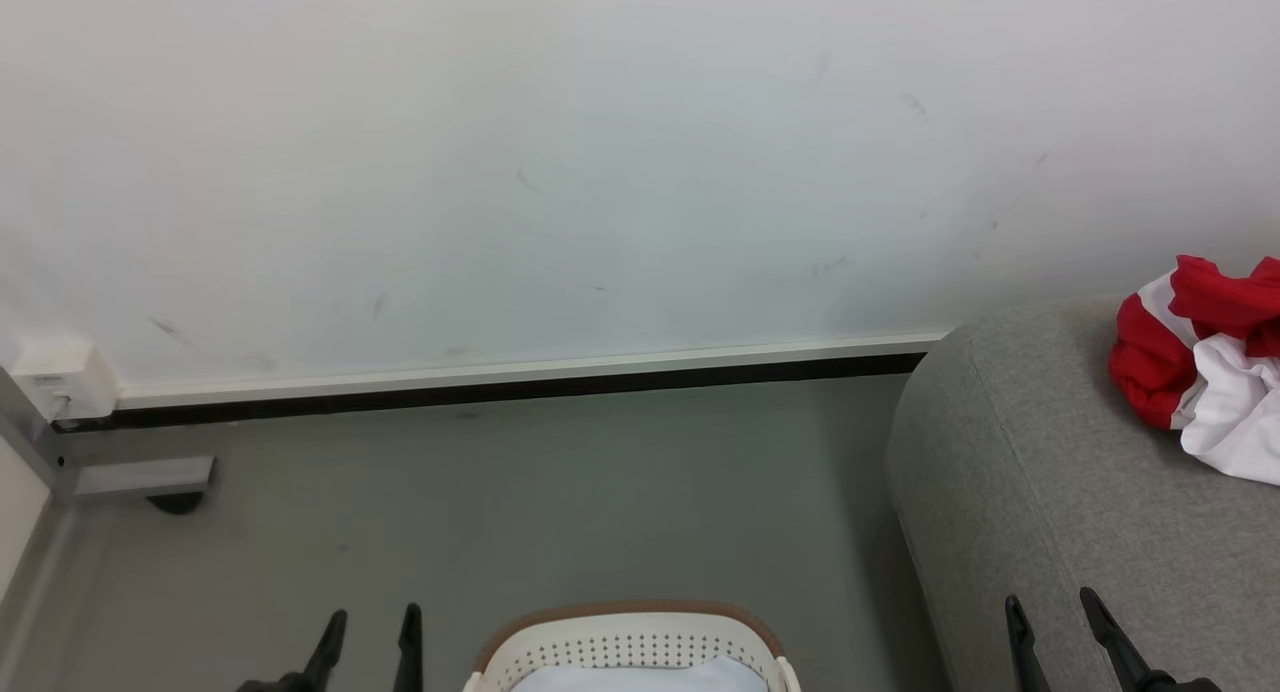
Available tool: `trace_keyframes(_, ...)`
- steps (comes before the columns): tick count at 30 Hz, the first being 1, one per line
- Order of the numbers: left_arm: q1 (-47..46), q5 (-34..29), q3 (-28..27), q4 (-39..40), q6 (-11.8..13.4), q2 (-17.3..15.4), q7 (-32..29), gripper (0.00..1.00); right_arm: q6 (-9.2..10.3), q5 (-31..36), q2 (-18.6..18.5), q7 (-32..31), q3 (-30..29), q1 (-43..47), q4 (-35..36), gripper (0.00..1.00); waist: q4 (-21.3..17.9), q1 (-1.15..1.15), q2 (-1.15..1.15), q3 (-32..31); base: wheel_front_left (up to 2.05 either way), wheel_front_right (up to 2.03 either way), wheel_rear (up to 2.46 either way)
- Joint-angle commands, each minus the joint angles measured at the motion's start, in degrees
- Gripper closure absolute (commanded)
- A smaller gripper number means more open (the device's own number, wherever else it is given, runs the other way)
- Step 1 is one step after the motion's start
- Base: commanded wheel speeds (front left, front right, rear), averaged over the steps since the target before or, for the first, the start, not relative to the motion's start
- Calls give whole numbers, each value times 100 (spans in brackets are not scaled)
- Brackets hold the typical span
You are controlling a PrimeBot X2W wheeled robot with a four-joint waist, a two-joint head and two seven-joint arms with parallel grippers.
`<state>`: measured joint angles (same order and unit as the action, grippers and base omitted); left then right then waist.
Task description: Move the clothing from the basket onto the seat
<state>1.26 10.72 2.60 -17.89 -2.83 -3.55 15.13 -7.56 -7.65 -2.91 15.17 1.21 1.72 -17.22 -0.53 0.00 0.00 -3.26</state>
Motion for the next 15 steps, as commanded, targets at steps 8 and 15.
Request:
trace_keyframes(8,40,-109,-124,-28,-49,28,3,0,15,-68,-2,-5,-10,16,-12,0,-35,0,0,1,0,0,0)
trace_keyframes(15,32,-138,-179,-40,-85,43,3,0,15,-48,-1,-5,-23,20,-5,0,-82,0,0,13,0,0,0)
